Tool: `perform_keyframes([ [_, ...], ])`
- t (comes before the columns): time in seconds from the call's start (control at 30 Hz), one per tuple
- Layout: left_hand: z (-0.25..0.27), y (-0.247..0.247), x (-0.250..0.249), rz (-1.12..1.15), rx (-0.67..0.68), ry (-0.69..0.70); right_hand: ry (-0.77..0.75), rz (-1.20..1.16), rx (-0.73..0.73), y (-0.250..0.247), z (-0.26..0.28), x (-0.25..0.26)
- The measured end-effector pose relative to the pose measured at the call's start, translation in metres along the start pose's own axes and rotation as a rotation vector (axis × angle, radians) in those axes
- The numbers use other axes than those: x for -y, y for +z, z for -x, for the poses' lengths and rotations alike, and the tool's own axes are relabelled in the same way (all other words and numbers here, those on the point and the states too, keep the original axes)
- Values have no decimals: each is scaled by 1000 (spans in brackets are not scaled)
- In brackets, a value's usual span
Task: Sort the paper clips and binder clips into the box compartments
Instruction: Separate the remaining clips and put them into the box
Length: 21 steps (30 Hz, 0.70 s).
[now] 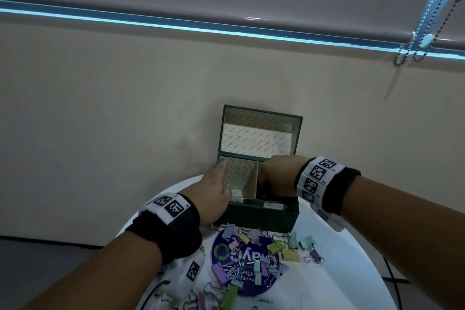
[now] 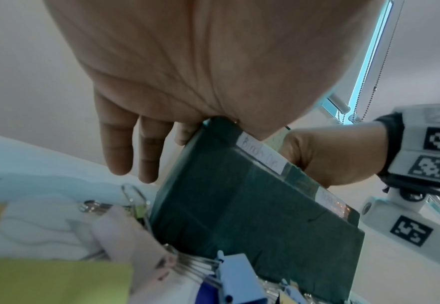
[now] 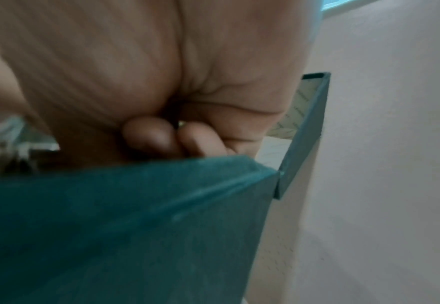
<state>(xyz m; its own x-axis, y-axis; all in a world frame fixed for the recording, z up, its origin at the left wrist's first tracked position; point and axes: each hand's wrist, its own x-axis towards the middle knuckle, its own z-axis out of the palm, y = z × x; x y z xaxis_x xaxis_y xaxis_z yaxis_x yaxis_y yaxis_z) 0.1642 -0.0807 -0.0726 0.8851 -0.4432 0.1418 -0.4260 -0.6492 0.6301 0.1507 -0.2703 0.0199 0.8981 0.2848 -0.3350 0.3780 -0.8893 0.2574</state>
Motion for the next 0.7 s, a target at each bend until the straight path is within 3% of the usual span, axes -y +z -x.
perform_keyframes([
  [0.27, 3, 0, -6, 8, -33, 30, 40, -210, -21, -9, 0, -20],
  [0.5, 2, -1, -2, 28, -15, 36, -39, 148, 15, 4, -3, 7],
  [0.7, 4, -1, -4, 10, -11, 7, -63, 109, -6, 9, 4, 6],
])
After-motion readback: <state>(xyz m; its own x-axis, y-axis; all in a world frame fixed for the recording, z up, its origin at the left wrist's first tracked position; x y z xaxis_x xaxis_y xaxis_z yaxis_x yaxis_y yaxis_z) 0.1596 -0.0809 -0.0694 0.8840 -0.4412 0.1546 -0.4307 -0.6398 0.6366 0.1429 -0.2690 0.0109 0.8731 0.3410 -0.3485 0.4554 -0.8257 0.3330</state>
